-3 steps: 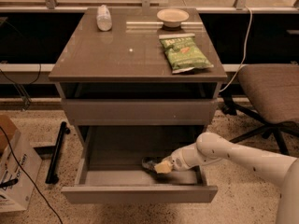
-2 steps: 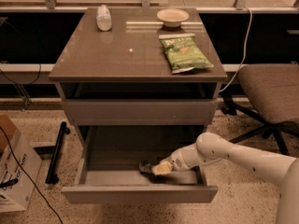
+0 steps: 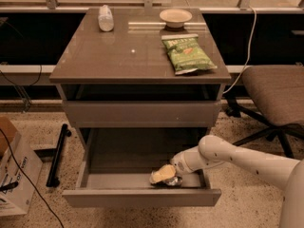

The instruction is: Place redbull can into middle drawer

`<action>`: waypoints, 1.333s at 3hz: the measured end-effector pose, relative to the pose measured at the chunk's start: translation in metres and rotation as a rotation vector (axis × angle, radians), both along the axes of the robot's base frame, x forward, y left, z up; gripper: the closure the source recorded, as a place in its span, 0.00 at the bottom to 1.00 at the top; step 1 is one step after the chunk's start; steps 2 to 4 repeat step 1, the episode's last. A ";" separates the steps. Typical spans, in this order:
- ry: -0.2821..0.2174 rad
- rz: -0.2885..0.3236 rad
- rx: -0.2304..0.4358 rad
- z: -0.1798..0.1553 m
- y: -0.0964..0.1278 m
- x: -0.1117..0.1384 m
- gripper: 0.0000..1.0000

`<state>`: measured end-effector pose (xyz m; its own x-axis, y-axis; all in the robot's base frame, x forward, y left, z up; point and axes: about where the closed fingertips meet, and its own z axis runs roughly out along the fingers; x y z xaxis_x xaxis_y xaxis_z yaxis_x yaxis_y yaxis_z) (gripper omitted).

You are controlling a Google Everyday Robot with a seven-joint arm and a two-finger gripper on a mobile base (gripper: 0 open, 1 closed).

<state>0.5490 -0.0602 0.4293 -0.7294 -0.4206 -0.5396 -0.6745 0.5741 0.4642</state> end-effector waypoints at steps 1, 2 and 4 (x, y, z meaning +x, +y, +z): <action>0.000 0.000 0.000 0.000 0.000 0.000 0.00; 0.000 0.000 0.000 0.000 0.000 0.000 0.00; 0.000 0.000 0.000 0.000 0.000 0.000 0.00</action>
Offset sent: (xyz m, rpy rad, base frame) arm 0.0000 0.0000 0.0000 0.0000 0.0000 0.0000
